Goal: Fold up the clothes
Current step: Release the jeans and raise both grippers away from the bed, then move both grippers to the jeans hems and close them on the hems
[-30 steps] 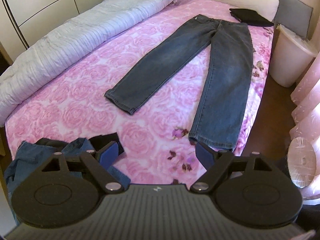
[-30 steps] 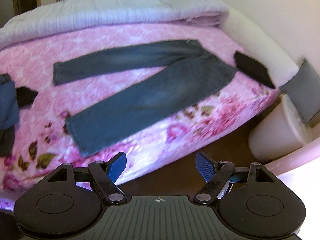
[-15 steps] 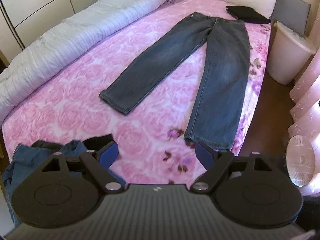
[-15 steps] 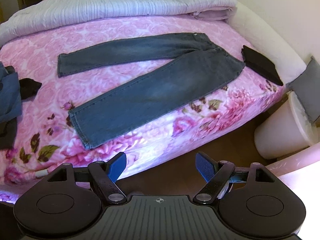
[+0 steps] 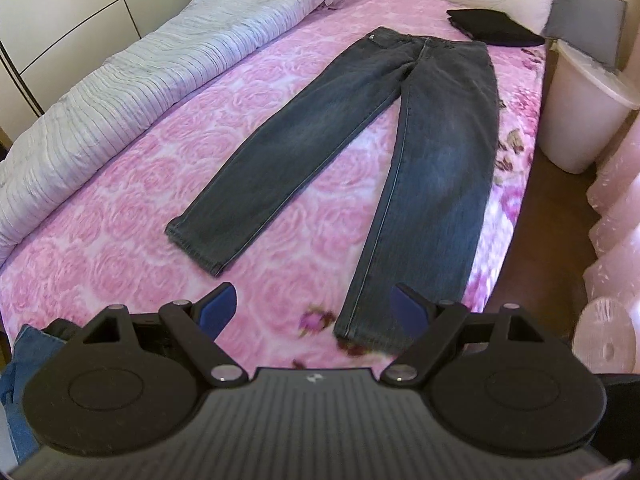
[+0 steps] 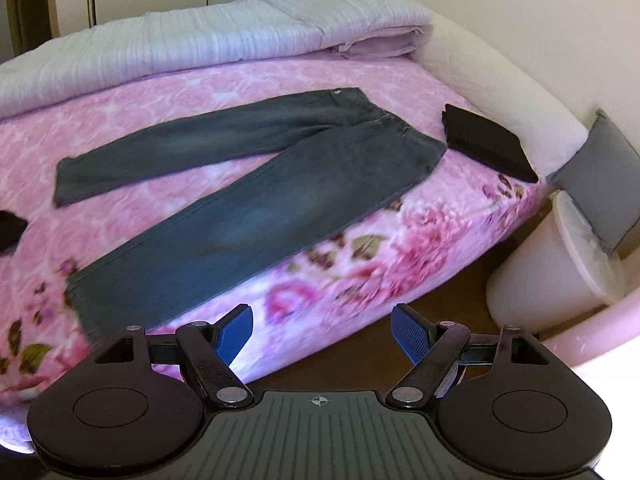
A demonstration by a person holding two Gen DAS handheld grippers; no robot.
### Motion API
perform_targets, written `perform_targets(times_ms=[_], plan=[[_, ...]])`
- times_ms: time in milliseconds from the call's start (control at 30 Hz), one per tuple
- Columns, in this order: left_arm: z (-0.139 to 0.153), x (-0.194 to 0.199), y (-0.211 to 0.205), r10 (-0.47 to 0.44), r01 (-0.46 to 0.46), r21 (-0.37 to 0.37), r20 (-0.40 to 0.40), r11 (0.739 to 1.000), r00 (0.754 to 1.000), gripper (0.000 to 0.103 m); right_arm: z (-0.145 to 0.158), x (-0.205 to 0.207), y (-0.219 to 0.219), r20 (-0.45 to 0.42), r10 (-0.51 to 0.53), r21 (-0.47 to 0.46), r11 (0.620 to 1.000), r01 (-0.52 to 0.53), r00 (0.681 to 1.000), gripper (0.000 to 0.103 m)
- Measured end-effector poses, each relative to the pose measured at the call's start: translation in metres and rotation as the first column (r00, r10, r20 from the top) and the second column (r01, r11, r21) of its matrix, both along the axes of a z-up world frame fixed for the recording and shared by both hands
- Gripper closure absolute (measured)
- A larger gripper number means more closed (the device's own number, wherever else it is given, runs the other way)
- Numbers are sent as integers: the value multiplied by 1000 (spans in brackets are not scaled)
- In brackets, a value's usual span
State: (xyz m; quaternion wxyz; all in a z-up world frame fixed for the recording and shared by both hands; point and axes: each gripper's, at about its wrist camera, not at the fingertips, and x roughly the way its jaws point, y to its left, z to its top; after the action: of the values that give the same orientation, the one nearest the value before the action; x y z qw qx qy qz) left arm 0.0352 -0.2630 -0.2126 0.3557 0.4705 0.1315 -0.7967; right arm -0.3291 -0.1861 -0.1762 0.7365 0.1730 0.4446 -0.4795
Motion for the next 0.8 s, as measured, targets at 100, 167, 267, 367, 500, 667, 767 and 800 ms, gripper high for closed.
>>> perform_targets(times_ms=[100, 167, 267, 367, 500, 667, 767, 800], plan=[[1, -41, -4, 18, -18, 10, 10, 1000, 1000, 21, 0, -20, -39, 10, 20, 8, 1000, -20, 1000, 23], [5, -65, -5, 34, -34, 12, 11, 999, 999, 21, 0, -33, -64, 12, 35, 21, 999, -35, 999, 23], [8, -94, -5, 45, -45, 15, 5, 999, 999, 21, 3, -47, -98, 12, 82, 28, 996, -83, 997, 23], [5, -117, -7, 34, -35, 37, 17, 999, 999, 21, 2, -54, -125, -8, 111, 21, 994, -111, 994, 23], [-1, -143, -13, 5, -7, 37, 47, 999, 999, 21, 1, -57, -150, 17, 90, 19, 996, -90, 996, 23], [-15, -171, -36, -46, 47, 66, -18, 997, 999, 21, 9, -55, -173, 2, 61, -24, 998, -61, 998, 23], [-21, -191, -45, -99, 100, 53, -9, 994, 995, 22, 16, -59, -186, -30, 52, -61, 997, -53, 998, 23], [-22, -197, -47, -111, 111, 46, -12, 993, 994, 22, 19, -62, -190, -43, 51, -64, 997, -53, 998, 23]])
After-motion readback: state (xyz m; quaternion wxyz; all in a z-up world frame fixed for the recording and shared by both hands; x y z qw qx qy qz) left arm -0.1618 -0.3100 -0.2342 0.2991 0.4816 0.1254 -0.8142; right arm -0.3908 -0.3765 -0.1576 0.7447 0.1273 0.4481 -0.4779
